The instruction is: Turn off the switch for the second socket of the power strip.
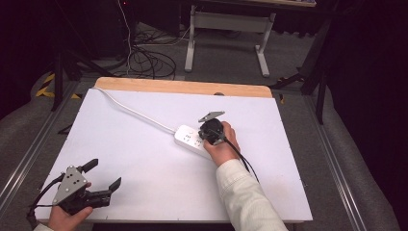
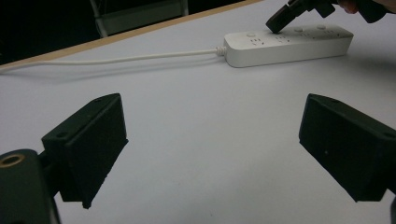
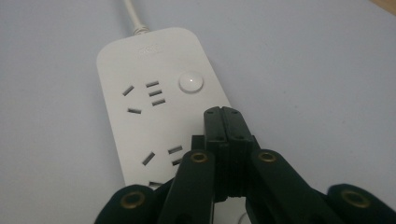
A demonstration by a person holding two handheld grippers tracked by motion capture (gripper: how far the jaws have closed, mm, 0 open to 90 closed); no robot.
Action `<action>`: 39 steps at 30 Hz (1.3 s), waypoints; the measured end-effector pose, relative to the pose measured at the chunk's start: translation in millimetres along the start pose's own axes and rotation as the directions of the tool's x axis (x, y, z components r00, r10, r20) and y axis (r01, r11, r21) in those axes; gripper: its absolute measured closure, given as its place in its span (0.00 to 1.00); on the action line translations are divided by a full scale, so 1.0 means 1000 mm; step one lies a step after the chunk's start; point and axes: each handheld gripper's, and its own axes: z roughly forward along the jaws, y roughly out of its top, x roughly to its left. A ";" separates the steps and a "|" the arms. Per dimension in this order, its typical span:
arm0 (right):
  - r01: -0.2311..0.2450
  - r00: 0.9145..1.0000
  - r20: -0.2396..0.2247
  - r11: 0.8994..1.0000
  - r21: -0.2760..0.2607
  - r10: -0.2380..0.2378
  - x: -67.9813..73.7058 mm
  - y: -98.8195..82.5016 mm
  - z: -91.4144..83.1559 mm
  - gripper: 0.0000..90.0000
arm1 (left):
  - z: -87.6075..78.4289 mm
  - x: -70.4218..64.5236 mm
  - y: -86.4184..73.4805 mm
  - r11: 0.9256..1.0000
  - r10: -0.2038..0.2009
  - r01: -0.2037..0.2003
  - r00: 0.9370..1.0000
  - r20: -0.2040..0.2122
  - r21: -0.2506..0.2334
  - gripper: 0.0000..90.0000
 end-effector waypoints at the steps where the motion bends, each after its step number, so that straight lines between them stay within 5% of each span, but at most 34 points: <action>1: 0.000 1.000 0.003 1.000 0.003 0.000 0.001 0.000 0.000 1.00 | 0.000 0.000 0.000 1.000 0.000 0.000 1.000 0.000 0.000 0.09; 25: -0.027 1.000 0.016 0.999 0.042 0.026 0.003 0.005 0.001 1.00 | -0.001 -0.001 0.000 1.000 0.003 -0.003 1.000 0.003 -0.004 0.09; 31: -0.036 0.998 0.053 0.998 -0.047 0.039 0.004 0.004 -0.013 1.00 | -0.001 -0.001 0.001 1.000 0.000 0.000 1.000 0.004 -0.006 0.10; 39: -0.047 0.999 0.013 0.993 -0.106 0.049 0.000 0.009 -0.035 1.00 | 0.000 -0.001 0.001 1.000 0.004 -0.004 1.000 0.004 -0.002 0.10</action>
